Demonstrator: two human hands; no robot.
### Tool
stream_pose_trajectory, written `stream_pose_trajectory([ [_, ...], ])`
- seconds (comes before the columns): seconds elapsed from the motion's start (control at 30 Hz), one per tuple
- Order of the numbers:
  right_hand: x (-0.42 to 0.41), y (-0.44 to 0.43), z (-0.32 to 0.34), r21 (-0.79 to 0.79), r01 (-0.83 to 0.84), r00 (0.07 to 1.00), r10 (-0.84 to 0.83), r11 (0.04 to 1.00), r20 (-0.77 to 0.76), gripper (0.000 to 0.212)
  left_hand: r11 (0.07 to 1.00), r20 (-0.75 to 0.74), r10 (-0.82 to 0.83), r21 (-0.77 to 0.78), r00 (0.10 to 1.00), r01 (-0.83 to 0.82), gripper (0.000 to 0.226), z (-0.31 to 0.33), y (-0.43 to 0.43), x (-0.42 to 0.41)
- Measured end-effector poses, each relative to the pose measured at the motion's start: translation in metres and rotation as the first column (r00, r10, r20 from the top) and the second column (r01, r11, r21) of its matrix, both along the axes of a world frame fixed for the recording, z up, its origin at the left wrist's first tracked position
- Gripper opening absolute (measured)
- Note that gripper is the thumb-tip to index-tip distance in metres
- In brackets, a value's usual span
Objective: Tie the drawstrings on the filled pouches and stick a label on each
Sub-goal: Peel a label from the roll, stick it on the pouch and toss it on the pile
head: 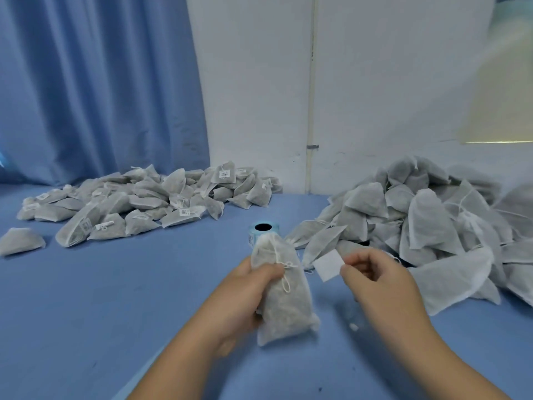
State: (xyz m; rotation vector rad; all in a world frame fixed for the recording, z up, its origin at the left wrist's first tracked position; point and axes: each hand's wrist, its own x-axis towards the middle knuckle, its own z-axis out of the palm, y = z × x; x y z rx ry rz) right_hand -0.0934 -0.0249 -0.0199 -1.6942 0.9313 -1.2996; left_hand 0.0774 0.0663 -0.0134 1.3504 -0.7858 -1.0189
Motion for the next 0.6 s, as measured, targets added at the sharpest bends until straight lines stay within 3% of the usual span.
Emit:
stream_pose_trajectory([
  [0.13,-0.015,0.015,0.006,-0.144,0.091,0.995,-0.083,0.985,0.057,0.025,1.000,0.145,-0.023,0.021,0.989,0.020,0.020,-0.011,-0.008,-0.032],
  [0.23,-0.014,0.025,0.006,-0.361,0.120,0.990,-0.139,0.925,-0.029,0.021,1.000,0.266,0.025,0.010,0.964,-0.029,0.011,-0.016,-0.010,-0.044],
  [0.37,-0.009,0.033,0.002,-0.606,0.058,0.960,-0.212,0.793,-0.185,0.017,0.998,0.325,0.064,-0.013,0.944,-0.064,0.018,-0.015,-0.010,-0.050],
  [0.6,0.001,0.036,-0.007,-0.688,-0.030,0.933,-0.226,0.725,-0.278,0.026,0.997,0.354,0.068,0.006,0.933,-0.075,0.040,-0.011,-0.007,-0.052],
])
